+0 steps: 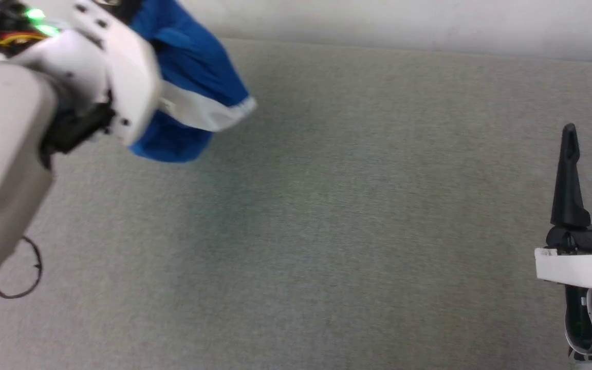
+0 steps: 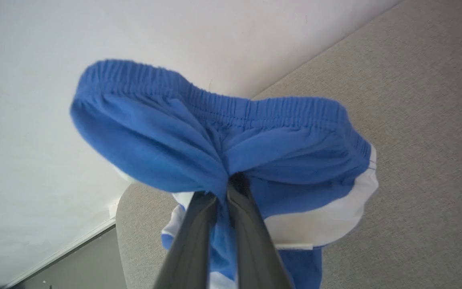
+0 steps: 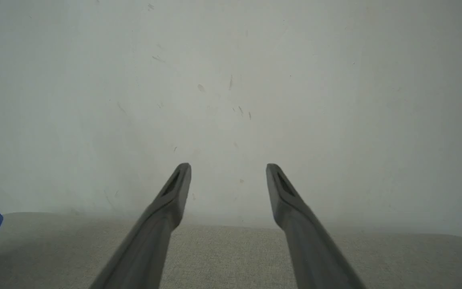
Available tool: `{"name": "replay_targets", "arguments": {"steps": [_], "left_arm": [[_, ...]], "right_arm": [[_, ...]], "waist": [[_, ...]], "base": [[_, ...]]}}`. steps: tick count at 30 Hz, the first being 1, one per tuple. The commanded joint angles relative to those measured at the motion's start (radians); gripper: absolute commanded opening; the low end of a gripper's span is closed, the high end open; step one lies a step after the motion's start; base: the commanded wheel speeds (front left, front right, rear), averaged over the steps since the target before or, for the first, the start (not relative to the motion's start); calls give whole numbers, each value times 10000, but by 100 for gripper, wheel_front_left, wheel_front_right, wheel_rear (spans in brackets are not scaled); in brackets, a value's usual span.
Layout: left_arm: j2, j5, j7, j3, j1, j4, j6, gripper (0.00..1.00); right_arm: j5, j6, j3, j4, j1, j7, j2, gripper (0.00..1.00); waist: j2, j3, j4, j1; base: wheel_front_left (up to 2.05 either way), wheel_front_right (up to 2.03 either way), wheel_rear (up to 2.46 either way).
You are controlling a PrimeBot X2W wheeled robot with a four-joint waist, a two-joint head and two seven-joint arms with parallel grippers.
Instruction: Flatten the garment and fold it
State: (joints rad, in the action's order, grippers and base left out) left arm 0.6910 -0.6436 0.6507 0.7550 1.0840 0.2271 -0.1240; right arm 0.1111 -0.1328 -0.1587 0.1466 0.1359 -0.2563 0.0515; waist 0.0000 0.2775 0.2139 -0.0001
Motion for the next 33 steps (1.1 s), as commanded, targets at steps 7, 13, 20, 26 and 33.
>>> {"name": "replay_targets", "arguments": {"steps": [7,13,20,26,33], "left_arm": [[-1581,-648,-711,2025,281,-383,-67,0],[-3032,-1187,-1589,3577,-50,846,-67,0],[-4323,-1733,-2234,4962,-867,2371,-67,0],[-4850,-1709,-2302,5241,-1700,2999,-67,0],[-5003,-613,-5694,4847,-1281,3629,147,100]], "right_arm": [[332,21,-136,-133,-212,-55,-13,100],[538,21,-131,-170,-103,-55,-13,100],[670,21,-35,-239,-103,-55,-13,100],[641,21,-58,-346,-148,-55,-13,100],[410,21,-173,-371,-544,-55,-13,100]], "waist": [[0,-155,-2339,1],[0,144,-3369,1],[0,319,-3834,1],[0,100,-3816,1],[0,-806,-3157,1]], "base": [[0,0,0],[0,0,0],[0,0,0],[0,0,0],[0,0,0]]}}
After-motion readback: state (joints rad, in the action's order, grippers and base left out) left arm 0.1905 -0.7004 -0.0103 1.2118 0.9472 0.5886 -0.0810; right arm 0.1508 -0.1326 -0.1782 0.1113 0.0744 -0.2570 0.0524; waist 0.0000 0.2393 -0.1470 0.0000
